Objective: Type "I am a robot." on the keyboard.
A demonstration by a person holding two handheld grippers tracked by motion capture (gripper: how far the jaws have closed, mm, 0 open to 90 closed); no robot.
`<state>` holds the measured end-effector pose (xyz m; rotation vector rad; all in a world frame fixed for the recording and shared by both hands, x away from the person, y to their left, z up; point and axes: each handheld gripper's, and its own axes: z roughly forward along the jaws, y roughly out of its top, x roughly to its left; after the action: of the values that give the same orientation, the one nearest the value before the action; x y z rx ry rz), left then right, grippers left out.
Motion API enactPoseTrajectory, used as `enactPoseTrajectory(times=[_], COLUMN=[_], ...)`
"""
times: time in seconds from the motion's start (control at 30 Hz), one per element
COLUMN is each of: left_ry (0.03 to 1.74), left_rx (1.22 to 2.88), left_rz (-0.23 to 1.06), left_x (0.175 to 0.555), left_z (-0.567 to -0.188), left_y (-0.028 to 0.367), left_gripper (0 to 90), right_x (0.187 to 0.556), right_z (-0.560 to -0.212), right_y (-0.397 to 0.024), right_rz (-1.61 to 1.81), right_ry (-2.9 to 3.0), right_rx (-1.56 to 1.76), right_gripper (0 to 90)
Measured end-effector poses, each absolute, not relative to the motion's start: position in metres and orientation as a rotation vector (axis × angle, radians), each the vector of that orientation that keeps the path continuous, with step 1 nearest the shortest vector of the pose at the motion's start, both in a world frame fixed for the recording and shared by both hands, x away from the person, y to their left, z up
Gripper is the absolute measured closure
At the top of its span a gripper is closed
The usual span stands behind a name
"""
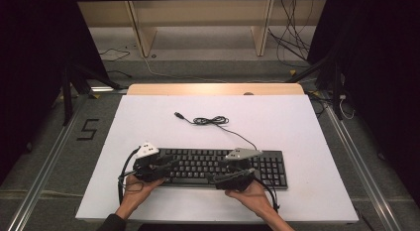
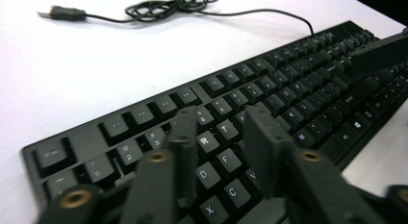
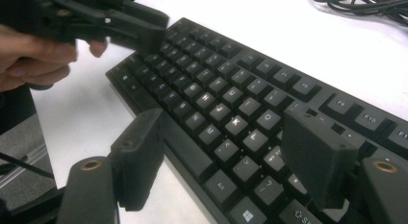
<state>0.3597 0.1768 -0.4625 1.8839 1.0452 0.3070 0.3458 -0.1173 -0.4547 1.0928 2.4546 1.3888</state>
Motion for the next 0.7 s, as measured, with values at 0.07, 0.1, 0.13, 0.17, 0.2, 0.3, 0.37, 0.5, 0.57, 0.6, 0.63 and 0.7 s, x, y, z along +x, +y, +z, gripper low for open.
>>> enactPoseTrajectory(times=[0.07, 0.1, 0.13, 0.17, 0.2, 0.3, 0.37, 0.5, 0.57, 0.6, 0.63, 0.7], left_ry=[1.035, 1.036, 1.03, 1.026, 1.015, 1.008, 1.006, 1.01, 1.013, 1.014, 1.018, 1.02], left_rx=[1.909, 1.915, 1.924, 1.928, 1.941, 1.959, 1.966, 1.992, 2.004, 2.008, 2.013, 2.025], left_rz=[0.296, 0.292, 0.291, 0.289, 0.293, 0.28, 0.28, 0.267, 0.262, 0.264, 0.263, 0.26], left_x=[0.364, 0.366, 0.367, 0.368, 0.371, 0.375, 0.377, 0.381, 0.383, 0.383, 0.384, 0.385], left_z=[-0.465, -0.466, -0.466, -0.466, -0.466, -0.466, -0.467, -0.47, -0.472, -0.473, -0.473, -0.474], left_y=[0.175, 0.173, 0.171, 0.17, 0.166, 0.159, 0.157, 0.15, 0.147, 0.146, 0.145, 0.143], left_gripper=[73.4, 73.4, 78.6, 80.3, 81.8, 86.8, 88.8, 88.9, 88.9, 88.9, 88.9, 88.9], right_x=[0.345, 0.344, 0.343, 0.343, 0.343, 0.341, 0.34, 0.339, 0.338, 0.338, 0.338, 0.337], right_z=[-0.455, -0.455, -0.455, -0.455, -0.455, -0.455, -0.455, -0.454, -0.454, -0.454, -0.453, -0.453], right_y=[-0.118, -0.118, -0.118, -0.118, -0.119, -0.119, -0.12, -0.121, -0.122, -0.122, -0.122, -0.123], right_rz=[1.384, 1.385, 1.387, 1.389, 1.391, 1.392, 1.391, 1.395, 1.398, 1.4, 1.399, 1.402], right_ry=[2.455, 2.455, 2.455, 2.455, 2.455, 2.456, 2.458, 2.454, 2.453, 2.451, 2.451, 2.45], right_rx=[1.093, 1.093, 1.088, 1.09, 1.09, 1.088, 1.088, 1.089, 1.087, 1.089, 1.089, 1.088], right_gripper=[32.3, 32.1, 31.9, 31.8, 31.8, 31.7, 31.7, 31.7, 31.7, 31.7, 31.7, 31.7])
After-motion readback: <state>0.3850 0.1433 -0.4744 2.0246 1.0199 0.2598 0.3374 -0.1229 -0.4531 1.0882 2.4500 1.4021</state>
